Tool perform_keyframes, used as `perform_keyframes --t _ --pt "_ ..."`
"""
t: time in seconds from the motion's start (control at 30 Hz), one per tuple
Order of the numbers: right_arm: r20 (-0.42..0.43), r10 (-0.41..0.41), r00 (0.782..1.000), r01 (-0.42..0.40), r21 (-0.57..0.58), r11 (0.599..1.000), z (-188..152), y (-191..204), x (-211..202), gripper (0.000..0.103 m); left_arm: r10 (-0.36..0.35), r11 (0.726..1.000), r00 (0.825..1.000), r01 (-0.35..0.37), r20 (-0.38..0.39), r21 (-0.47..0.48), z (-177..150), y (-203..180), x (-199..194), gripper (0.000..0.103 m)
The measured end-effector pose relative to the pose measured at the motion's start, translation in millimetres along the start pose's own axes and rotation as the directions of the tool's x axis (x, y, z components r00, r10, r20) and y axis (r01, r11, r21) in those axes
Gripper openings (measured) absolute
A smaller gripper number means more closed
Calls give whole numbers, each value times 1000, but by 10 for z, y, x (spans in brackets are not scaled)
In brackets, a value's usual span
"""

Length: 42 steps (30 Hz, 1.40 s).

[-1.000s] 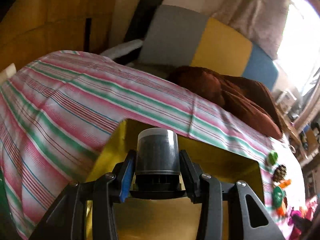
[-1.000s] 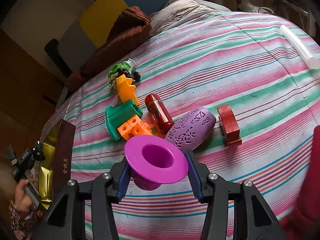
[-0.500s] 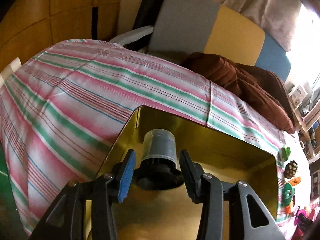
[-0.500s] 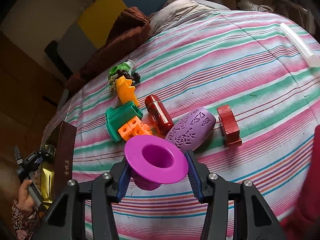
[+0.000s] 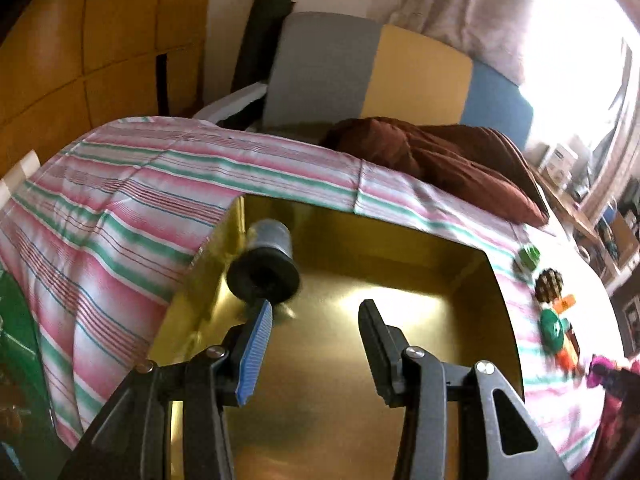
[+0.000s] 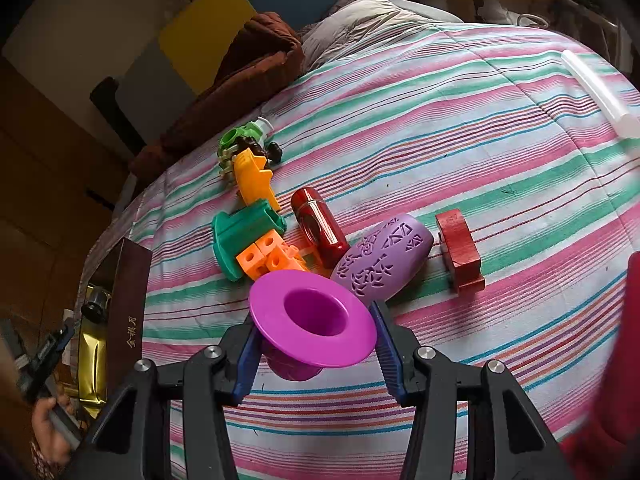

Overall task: Organize rigid objects
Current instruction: 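Carry the black cylinder into the gold tray with the left gripper and release while the right holds the hat, then lower the magenta hat into the gold tray beside the cylinder and open the right gripper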

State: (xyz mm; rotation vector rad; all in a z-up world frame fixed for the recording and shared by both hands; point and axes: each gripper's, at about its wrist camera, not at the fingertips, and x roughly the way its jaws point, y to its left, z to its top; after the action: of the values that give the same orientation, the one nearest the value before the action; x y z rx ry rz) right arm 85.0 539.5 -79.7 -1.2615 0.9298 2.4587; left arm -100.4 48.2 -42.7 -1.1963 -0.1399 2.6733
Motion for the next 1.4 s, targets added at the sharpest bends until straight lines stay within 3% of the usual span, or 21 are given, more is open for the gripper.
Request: perform_keyframes --t 0.2,0.37,0.6,1.0,1.2,1.4 --pt "7 -25 1000 25 -52 998 -26 89 1 52 -11 1000 1000 11 -10 1 -266 -52 -112 45" --pt "-4 -44 999 43 -184 982 -135 389 60 52 -26 1000 999 26 -25 -5 -411 -5 -189 45" --pt "-38 125 991 -129 -154 980 -205 857 107 52 -17 1000 1000 17 15 -4 -479 39 -330 45" --pt "-117 232 966 -258 -358 897 -349 2380 281 52 -30 1000 999 30 16 1 -541 58 -400 46" --pt "-207 179 962 -257 -458 851 -511 3140 730 52 -24 999 1000 25 16 -26 -563 151 -454 46" --pt "-268 55 962 -195 -531 825 -607 3671 1345 52 -6 1000 1000 7 15 -27 -596 221 -490 46"
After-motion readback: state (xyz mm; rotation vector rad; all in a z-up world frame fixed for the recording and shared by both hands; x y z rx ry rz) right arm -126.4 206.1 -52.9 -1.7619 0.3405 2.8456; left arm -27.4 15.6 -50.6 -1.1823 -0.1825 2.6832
